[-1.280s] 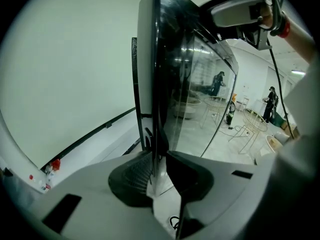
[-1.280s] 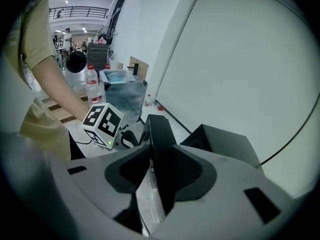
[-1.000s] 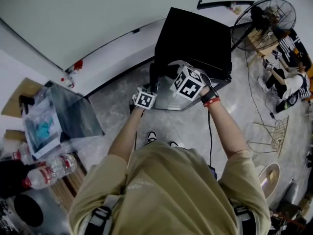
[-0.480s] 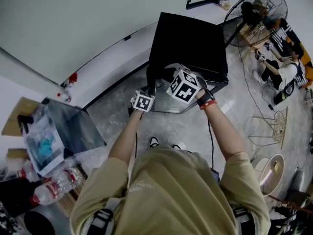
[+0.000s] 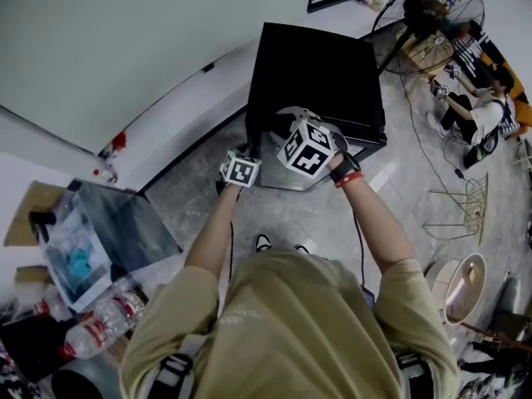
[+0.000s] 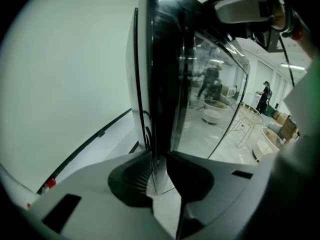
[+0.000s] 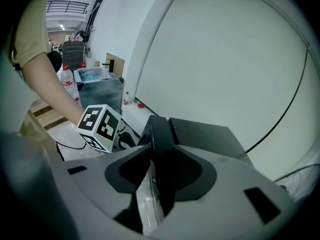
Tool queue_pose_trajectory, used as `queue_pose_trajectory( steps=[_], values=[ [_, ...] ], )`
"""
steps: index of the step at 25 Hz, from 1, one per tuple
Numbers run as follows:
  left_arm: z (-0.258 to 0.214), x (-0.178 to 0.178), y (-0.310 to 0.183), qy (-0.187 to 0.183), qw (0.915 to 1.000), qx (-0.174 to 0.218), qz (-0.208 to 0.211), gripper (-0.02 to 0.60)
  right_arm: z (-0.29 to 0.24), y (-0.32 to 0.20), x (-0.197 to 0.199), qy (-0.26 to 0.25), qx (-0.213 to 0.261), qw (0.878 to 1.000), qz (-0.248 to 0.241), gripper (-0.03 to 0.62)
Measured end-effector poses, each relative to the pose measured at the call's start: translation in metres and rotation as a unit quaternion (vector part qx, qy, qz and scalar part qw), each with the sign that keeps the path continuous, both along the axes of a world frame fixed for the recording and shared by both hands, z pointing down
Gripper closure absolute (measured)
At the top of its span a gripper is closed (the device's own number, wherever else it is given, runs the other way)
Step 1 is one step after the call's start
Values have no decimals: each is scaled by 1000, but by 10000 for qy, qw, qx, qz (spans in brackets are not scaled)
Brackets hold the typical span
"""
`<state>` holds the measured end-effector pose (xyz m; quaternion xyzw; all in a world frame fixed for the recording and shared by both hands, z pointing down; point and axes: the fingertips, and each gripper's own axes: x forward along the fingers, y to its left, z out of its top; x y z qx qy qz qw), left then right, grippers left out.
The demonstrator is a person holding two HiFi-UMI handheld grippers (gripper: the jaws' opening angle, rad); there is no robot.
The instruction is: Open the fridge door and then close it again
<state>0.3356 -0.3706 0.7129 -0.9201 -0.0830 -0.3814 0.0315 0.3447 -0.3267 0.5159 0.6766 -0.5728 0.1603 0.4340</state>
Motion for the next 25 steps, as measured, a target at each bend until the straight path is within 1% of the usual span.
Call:
queue_pose_trajectory(
  steps=[3, 8, 15, 17, 20, 23, 25],
  values=[
    [0, 1, 2, 50, 10000, -55, 11, 495, 0, 1, 0, 33, 35, 10000, -1, 439],
    [1, 0, 1, 44, 10000, -5, -27, 495, 0, 1, 1, 58, 130, 9999, 30, 439],
    [0, -4, -4, 132, 9997, -144, -168, 495, -2, 3, 0, 179, 410, 9990, -18, 437],
    [-5, -7, -3, 192, 9993, -191, -243, 495, -5, 3, -1, 124, 531, 9985, 14, 438],
    [-23, -16, 0, 403, 9981, -305, -345, 495, -15, 12, -7, -106, 854, 9960, 242, 437],
    [-52, -21, 4, 721, 9945, -594, -476, 495, -28, 25, -10, -174, 1187, 9914, 530, 439],
    [-73, -25, 6, 903, 9928, -604, -509, 495, -37, 36, -11, -220, 1443, 9862, 781, 448]
  ],
)
